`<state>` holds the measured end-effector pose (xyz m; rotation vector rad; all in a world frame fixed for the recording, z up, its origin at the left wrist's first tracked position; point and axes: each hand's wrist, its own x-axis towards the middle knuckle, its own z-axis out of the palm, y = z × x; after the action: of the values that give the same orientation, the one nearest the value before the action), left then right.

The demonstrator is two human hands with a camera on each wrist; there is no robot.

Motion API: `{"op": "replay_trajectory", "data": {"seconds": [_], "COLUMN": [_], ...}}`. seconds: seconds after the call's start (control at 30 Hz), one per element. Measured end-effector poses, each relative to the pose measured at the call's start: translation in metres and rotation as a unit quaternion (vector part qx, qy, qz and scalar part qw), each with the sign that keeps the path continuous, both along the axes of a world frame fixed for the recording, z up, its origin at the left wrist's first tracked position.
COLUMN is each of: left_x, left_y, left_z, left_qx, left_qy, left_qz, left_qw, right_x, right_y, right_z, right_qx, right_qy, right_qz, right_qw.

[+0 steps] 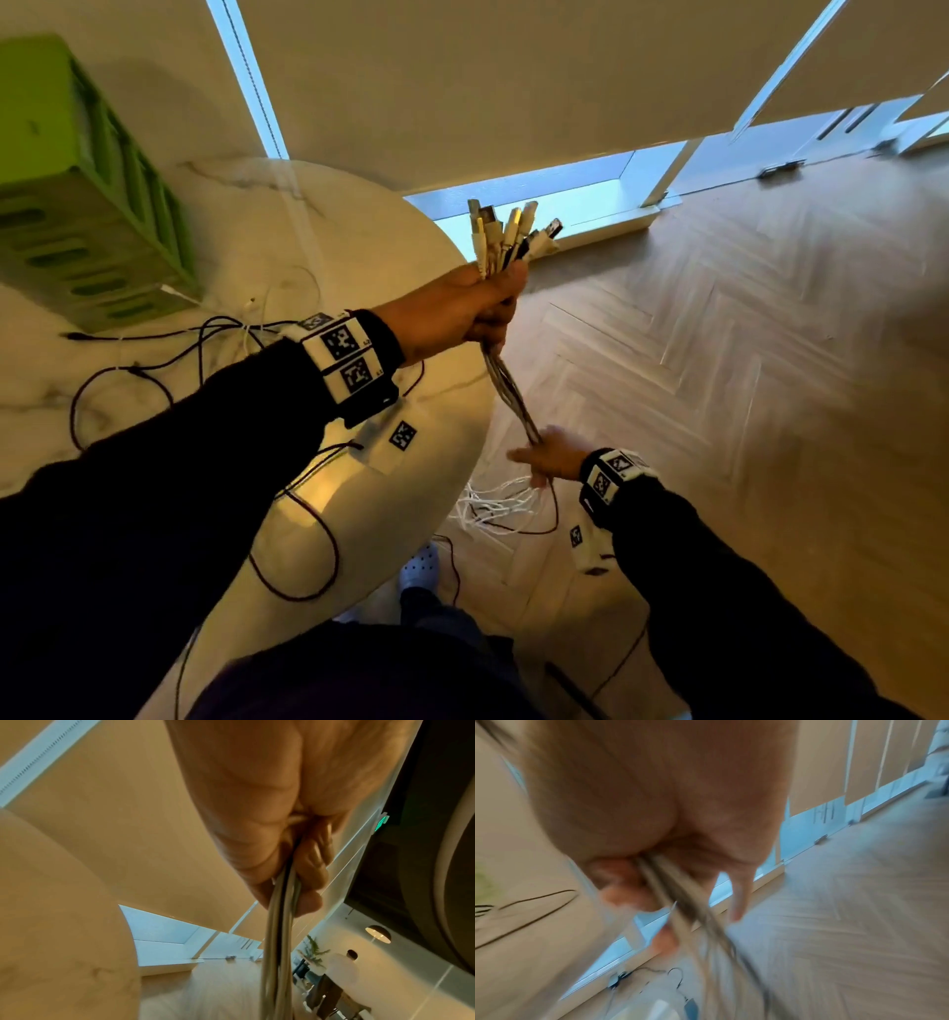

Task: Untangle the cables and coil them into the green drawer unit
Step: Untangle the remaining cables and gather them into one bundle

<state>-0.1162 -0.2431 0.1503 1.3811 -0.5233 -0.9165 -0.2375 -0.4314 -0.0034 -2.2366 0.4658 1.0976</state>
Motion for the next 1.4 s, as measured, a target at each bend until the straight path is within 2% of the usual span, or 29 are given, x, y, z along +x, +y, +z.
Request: {"op": "replay_trajectory", "data": {"seconds": [0.03,0.1,0.17,0.23,0.3,0.37,0.43,0.47,0.5,0.6,0.73,0.83,0.9,0.93,1.13,1.17,1.23,1.27,1.33,1.4], "left_x": [0.003,0.005,0.003,0.006,0.01,0.013,0.014,0.013,0.012,0.012,0.004,0.001,0.001,0.002,0.0,-0.001,-0.001,0.001,0.003,0.006], "left_y": [0.004,0.011,0.016,0.023,0.036,0.051,0.07,0.086,0.119,0.153,0.163,0.177,0.202,0.211,0.268,0.275,0.288,0.292,0.296,0.297], "left_z": [-0.002,-0.012,-0.018,-0.024,-0.027,-0.029,-0.031,-0.031,-0.028,-0.031,-0.035,-0.035,-0.035,-0.036,-0.05,-0.053,-0.06,-0.062,-0.068,-0.072], "left_qx": [0.002,0.006,-0.001,0.015,0.039,0.052,0.04,0.035,0.017,-0.026,-0.038,-0.059,-0.07,-0.067,-0.011,-0.005,0.004,0.01,0.024,0.024], "left_qy": [-0.013,-0.042,-0.054,-0.058,-0.043,-0.031,-0.026,-0.016,-0.007,0.03,0.043,0.044,0.04,0.035,0.02,0.02,0.024,0.027,0.027,0.034], "left_qz": [0.013,0.053,0.104,0.178,0.255,0.308,0.348,0.382,0.432,0.463,0.448,0.46,0.494,0.505,0.551,0.553,0.557,0.556,0.554,0.549], "left_qw": [1.0,0.998,0.993,0.982,0.965,0.949,0.936,0.923,0.902,0.885,0.892,0.885,0.866,0.86,0.834,0.833,0.83,0.83,0.832,0.834], "right_x": [0.0,0.004,0.008,0.008,0.005,0.001,0.002,0.004,0.017,0.034,0.061,0.085,0.094,0.094,0.09,0.098,0.127,0.144,0.181,0.216], "right_y": [-0.008,-0.017,-0.015,-0.003,0.016,0.043,0.067,0.081,0.105,0.115,0.11,0.13,0.163,0.179,0.247,0.251,0.259,0.262,0.272,0.286], "right_z": [-0.003,0.0,0.004,0.0,-0.009,-0.01,-0.008,-0.005,0.001,0.009,0.024,0.043,0.051,0.053,0.056,0.062,0.067,0.069,0.068,0.061], "right_qx": [-0.096,-0.259,-0.319,-0.279,-0.209,-0.145,-0.064,-0.032,-0.01,-0.004,-0.041,0.063,0.118,0.13,0.196,0.193,0.175,0.161,0.133,0.122], "right_qy": [-0.057,-0.168,-0.245,-0.311,-0.312,-0.256,-0.187,-0.171,-0.163,-0.138,-0.075,-0.159,-0.233,-0.24,-0.162,-0.142,-0.12,-0.137,-0.246,-0.336], "right_qz": [-0.02,0.001,0.058,0.1,0.167,0.22,0.224,0.24,0.297,0.375,0.4,0.331,0.338,0.354,0.435,0.446,0.431,0.421,0.416,0.359], "right_qw": [0.994,0.951,0.914,0.903,0.912,0.93,0.954,0.955,0.941,0.917,0.913,0.928,0.904,0.895,0.864,0.862,0.877,0.882,0.866,0.862]}}
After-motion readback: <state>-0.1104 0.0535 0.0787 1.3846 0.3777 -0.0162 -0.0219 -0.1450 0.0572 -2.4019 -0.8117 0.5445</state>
